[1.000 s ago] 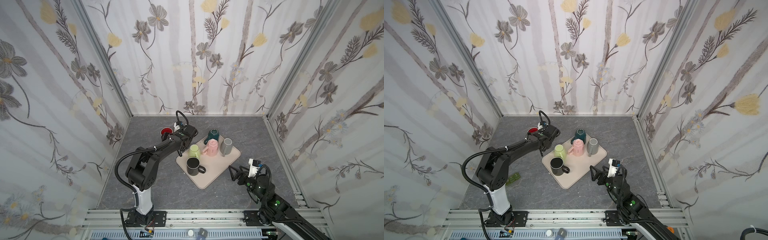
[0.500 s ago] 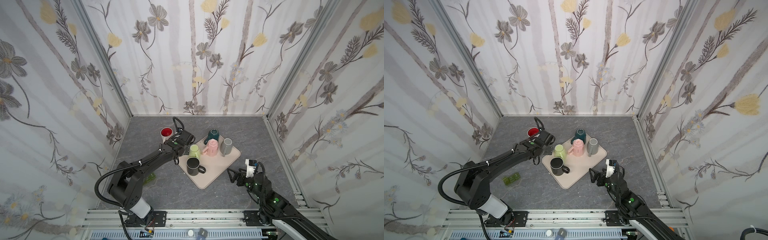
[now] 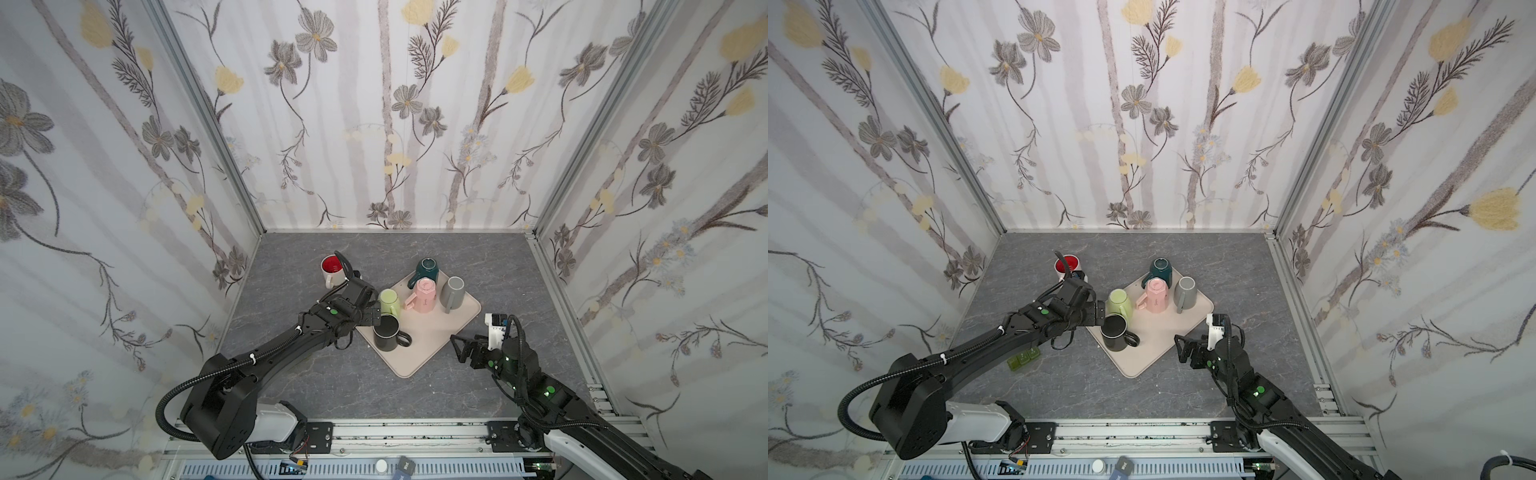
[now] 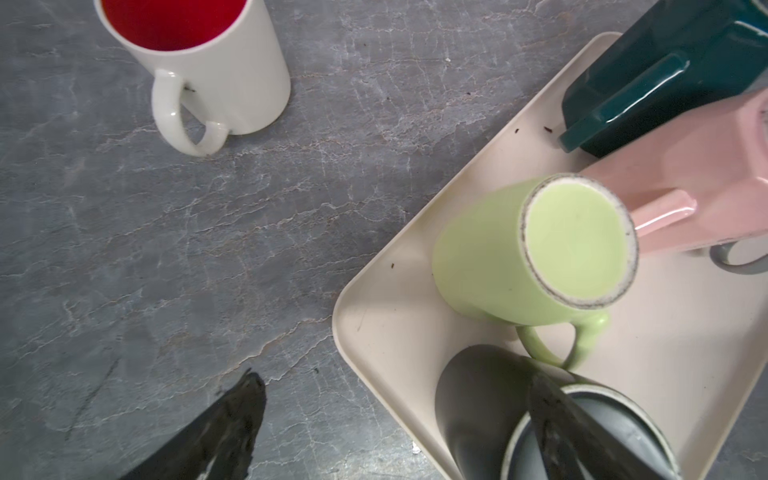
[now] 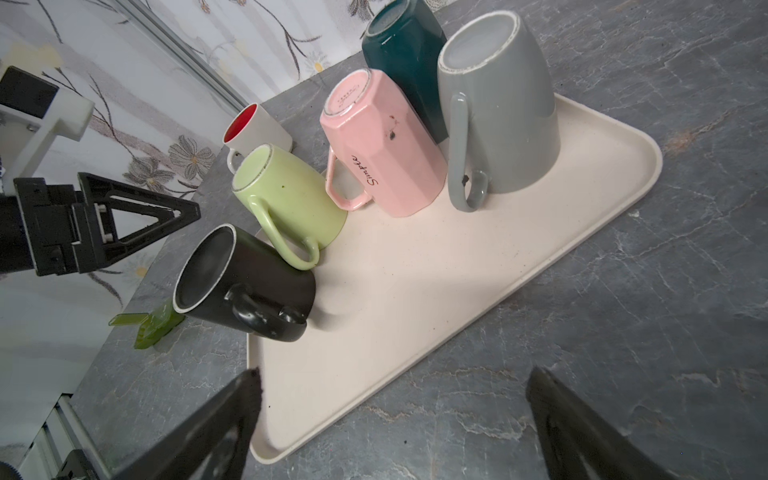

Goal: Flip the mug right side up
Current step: 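Draw the left gripper back toward the tray while the right gripper reaches the black mug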

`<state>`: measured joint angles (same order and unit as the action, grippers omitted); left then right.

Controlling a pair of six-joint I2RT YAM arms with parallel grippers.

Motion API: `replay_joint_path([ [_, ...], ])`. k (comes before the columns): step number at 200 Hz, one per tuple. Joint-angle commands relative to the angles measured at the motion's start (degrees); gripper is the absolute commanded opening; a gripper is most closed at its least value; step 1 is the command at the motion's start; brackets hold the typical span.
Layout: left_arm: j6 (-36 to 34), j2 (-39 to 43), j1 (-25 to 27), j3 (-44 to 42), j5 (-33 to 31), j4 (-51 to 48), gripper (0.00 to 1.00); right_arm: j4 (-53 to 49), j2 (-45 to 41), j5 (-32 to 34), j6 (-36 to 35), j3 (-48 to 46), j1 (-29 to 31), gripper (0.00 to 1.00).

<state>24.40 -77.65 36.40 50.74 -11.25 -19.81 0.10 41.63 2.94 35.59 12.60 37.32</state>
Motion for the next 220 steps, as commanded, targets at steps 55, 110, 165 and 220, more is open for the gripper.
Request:
replay_joint_path([
  [55,-2.25,2.81,0.42,-7.4,7.67,14.23,1.0,1.22,7.98,-1.94,-2.35,7.4,2.22,0.99],
  [110,-2.2,9.25,0.43,-15.72,8.08,23.68,1.0,-0.11,13.48,2.24,-2.11,13.3,8.99,0.99],
  [165,-1.82,9.8,0.63,-19.27,7.63,27.17,1.0,-0.82,21.43,4.37,-1.65,18.66,17.19,0.99],
  [220,-0.04,12.41,0.62,-21.04,6.73,28.79,1.0,-5.53,26.89,5.38,-2.59,21.56,19.9,0.9],
])
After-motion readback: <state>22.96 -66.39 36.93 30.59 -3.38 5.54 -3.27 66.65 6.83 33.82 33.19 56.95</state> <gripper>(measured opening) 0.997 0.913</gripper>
